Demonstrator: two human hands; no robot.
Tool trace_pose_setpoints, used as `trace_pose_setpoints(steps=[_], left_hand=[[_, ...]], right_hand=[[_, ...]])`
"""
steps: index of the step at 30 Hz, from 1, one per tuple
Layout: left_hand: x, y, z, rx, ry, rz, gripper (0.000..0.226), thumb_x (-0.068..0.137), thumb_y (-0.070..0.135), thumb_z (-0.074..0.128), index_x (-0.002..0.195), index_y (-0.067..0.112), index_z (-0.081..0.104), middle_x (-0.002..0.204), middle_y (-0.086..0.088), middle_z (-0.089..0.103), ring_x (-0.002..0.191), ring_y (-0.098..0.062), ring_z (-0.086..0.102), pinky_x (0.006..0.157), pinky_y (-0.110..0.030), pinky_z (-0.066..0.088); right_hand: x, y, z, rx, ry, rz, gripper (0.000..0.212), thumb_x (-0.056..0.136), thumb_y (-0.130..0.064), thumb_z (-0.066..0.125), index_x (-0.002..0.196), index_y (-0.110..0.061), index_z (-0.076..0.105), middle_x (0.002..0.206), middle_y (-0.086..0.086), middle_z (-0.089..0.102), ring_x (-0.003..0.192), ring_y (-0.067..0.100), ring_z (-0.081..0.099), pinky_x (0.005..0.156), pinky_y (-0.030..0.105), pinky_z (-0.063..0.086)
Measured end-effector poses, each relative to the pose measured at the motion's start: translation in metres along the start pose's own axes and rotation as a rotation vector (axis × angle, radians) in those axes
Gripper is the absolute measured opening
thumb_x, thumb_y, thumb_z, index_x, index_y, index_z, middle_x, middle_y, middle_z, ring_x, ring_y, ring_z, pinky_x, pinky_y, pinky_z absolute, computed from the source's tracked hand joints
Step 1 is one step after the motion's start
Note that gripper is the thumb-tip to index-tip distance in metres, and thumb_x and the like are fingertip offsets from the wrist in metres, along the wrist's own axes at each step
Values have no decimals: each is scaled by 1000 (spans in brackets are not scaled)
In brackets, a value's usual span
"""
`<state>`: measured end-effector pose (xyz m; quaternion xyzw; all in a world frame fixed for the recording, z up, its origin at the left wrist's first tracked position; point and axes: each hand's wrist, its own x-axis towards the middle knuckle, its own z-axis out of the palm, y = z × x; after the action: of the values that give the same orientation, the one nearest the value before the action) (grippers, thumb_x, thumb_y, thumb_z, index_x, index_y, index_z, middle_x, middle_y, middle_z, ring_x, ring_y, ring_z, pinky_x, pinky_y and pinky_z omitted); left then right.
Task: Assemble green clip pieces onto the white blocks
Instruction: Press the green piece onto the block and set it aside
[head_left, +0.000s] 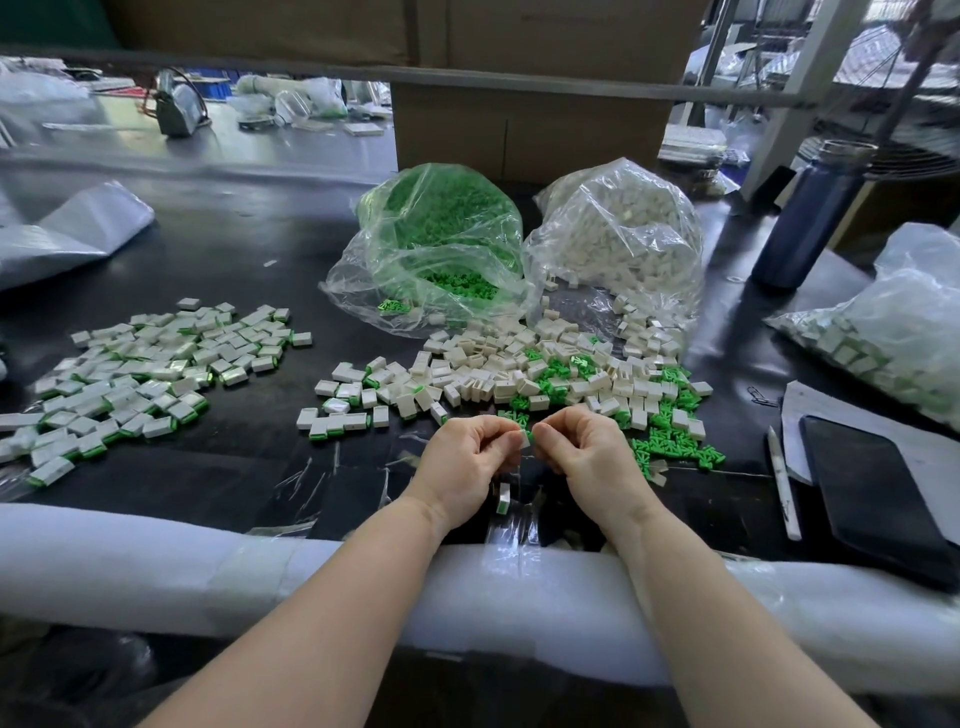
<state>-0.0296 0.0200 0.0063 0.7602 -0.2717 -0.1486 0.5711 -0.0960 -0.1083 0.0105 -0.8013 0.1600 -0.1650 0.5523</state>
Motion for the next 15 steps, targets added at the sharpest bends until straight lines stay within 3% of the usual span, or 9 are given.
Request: trace_pose_setpoints(steps=[4,7,12,15], left_hand=[[-1,-1,0,97,-13,10,13,90,14,59,96,11,71,83,-7,70,76,-12,61,80,-25,51],[-2,-1,0,167,-22,34,14,90,17,60,95,12,72,77,3,66,75,-9,59,79,-23,49],[-2,-2,1,310,-37,93,16,90,18,59,97,10,71,76,7,60,75,-6,54,77,-19,44],[-2,-2,1,284,-30,92,16,90,17,59,98,11,72,80,4,65,79,-10,59,81,-23,48]], right_hand=[[-1,0,-1,-80,-32,-6,20,90,-14,60,71,-20,60,69,0,61,65,12,54,67,30,47],[-1,-1,-2,-116,-54,-15,23,90,-13,60,69,-21,59,65,-3,58,62,9,51,63,24,43],[-1,1,-2,-211,-94,-3,17,89,-15,61,72,-19,61,81,7,60,74,15,50,75,32,44],[-2,-2,-2,-132,-72,-13,19,88,-12,62,69,-18,62,70,2,60,66,13,52,68,29,43]])
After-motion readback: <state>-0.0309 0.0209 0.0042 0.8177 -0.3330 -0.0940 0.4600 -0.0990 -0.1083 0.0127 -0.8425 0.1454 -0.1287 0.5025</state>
